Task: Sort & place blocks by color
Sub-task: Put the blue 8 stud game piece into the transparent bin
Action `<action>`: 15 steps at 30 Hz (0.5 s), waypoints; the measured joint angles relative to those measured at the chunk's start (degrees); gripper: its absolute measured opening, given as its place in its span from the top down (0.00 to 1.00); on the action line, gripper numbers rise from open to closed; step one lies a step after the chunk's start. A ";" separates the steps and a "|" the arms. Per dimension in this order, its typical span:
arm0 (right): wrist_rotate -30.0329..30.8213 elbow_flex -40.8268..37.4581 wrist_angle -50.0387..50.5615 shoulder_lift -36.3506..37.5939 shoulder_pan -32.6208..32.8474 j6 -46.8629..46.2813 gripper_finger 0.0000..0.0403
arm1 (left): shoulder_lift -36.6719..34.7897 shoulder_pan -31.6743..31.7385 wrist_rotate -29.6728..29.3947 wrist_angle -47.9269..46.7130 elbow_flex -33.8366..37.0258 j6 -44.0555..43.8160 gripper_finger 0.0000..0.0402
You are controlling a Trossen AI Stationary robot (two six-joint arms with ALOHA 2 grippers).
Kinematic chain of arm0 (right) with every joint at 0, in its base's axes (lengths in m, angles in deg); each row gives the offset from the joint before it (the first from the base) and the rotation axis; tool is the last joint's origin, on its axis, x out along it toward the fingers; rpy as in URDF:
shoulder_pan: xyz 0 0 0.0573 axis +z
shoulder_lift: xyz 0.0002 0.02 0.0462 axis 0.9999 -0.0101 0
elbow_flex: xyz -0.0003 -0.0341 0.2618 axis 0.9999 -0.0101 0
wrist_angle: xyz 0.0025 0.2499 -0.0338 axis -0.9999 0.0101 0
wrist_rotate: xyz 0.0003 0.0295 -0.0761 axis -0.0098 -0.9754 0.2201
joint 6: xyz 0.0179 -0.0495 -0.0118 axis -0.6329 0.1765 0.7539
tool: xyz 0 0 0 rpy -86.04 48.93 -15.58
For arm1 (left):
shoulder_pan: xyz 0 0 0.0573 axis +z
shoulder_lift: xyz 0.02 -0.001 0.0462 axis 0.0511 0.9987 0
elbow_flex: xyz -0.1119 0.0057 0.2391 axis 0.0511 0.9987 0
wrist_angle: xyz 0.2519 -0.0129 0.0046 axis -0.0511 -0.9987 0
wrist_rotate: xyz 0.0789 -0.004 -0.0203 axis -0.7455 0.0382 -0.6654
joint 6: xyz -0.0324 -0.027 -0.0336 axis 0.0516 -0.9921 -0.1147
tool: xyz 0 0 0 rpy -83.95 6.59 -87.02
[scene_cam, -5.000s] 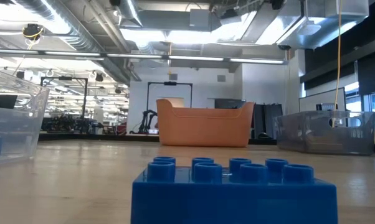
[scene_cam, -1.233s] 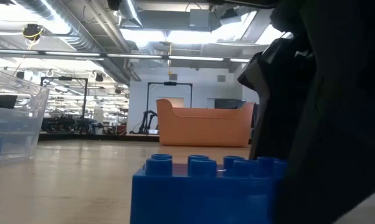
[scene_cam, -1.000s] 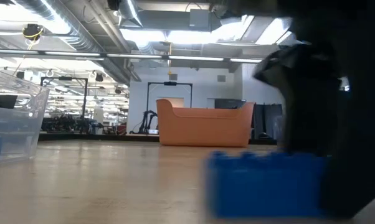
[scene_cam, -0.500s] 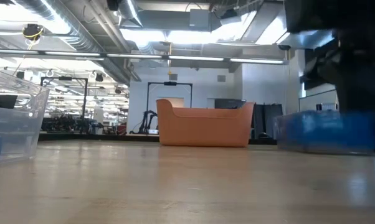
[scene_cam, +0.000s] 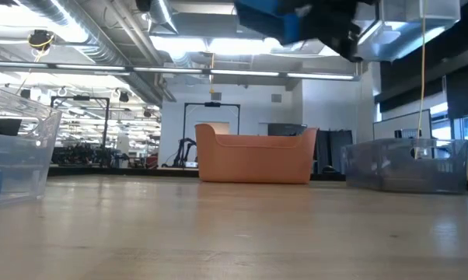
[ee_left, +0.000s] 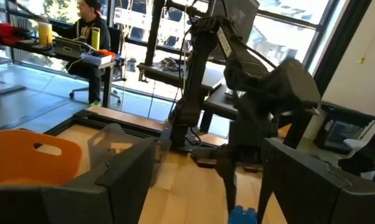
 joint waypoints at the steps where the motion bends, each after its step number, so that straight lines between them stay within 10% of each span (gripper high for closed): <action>1: 0.00 0.75 -0.42 -0.01 -0.95 1.38 0.65 | 0.00 0.00 0.00 0.02 0.00 0.02 0.29; 15: -5.43 8.32 -0.64 -0.70 -9.53 12.19 0.65 | 5.26 -0.02 9.70 -4.45 -0.07 10.56 0.29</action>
